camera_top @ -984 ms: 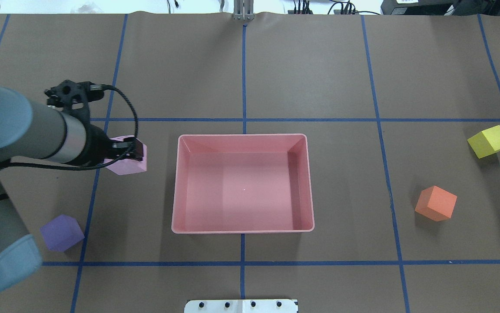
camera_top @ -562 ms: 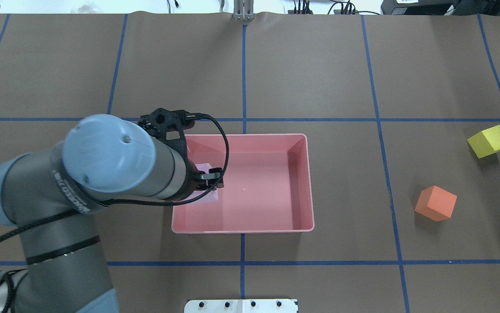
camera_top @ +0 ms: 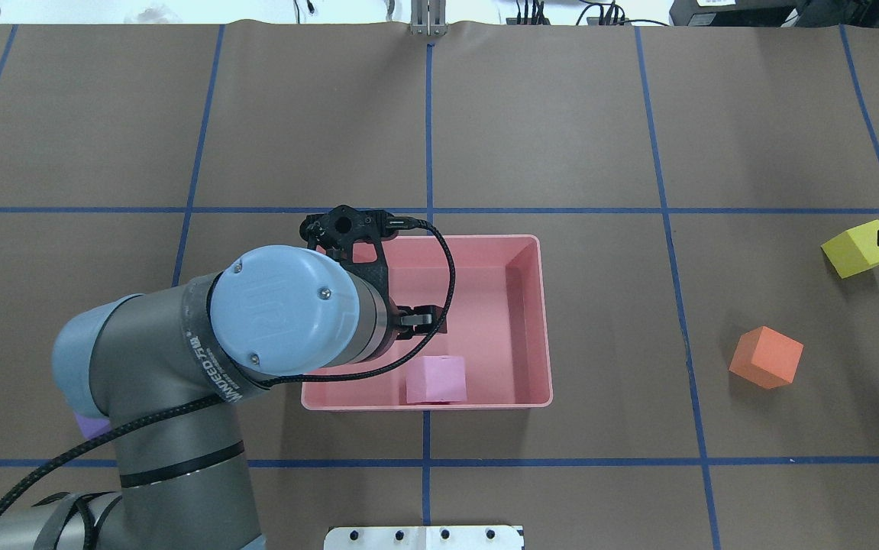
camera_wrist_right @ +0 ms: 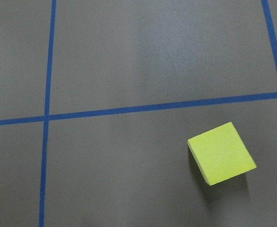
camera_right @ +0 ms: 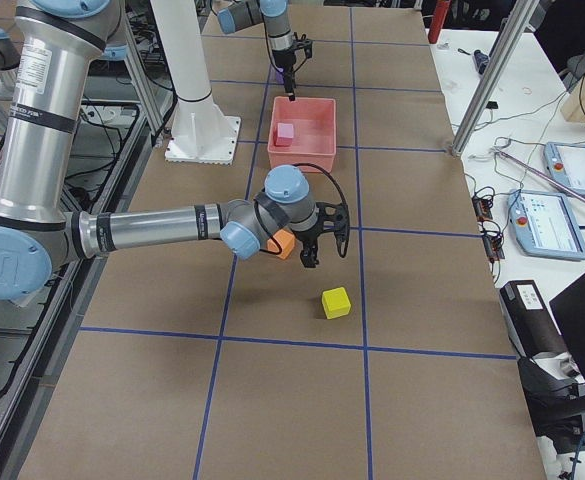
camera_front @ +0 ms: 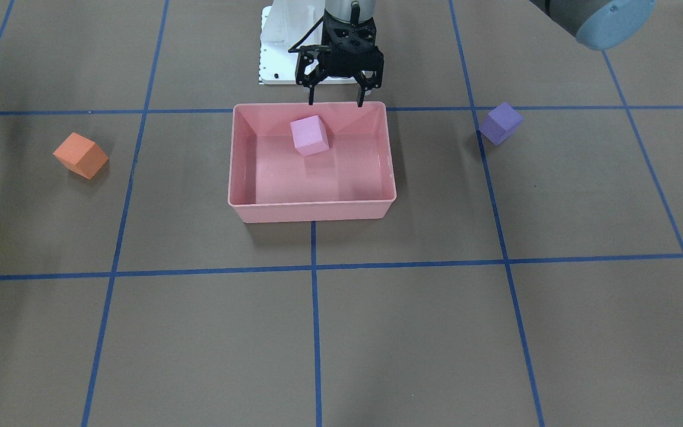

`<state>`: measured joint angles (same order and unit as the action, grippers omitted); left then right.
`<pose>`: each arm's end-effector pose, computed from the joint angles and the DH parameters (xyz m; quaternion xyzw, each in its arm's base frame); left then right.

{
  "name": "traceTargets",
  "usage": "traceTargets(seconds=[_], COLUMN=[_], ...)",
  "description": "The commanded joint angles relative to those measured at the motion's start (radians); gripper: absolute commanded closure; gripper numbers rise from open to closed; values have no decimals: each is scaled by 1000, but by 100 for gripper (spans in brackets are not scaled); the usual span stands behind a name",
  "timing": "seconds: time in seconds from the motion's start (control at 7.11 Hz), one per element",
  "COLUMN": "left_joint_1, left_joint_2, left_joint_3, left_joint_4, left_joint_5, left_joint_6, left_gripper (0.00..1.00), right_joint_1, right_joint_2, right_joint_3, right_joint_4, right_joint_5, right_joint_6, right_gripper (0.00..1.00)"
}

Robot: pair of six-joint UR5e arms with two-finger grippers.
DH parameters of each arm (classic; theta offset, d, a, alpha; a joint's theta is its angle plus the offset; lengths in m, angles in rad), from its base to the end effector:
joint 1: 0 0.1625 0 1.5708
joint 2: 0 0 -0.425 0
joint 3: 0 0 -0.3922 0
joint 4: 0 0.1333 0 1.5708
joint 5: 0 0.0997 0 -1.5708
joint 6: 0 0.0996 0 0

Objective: Place blocks into pink bin with both arms
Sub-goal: 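Lift the left gripper from the bin while the right reaches for the orange cube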

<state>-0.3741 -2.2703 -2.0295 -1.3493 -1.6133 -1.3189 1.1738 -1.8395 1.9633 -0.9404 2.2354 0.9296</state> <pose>0.4835 -0.3285 0.1070 0.1209 0.4352 -0.0449 0.8910 -0.0894 -0.3992 0.5127 0.0875 -0.4533 0.1154 0.8795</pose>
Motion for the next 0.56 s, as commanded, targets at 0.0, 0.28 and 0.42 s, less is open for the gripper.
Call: traceTargets(seconds=[0.0,0.28,0.42], left_joint_1=[-102,-239,-252], left_joint_2=[88,165,173], left_joint_3=[-61,-74,-74], left_joint_4=[-2,-10,-11], left_joint_5=[-26,-146,-146], left_joint_6=[244,416,429], left_gripper=[0,0,0], right_joint_1=[-144,-341,-478], right_joint_2=[-53,-72,-75], right_joint_3=[78,112,121], right_joint_4=[0,0,-1], right_joint_5=[-135,-338,-488], right_joint_6=[185,380,496], right_gripper=[2,2,2])
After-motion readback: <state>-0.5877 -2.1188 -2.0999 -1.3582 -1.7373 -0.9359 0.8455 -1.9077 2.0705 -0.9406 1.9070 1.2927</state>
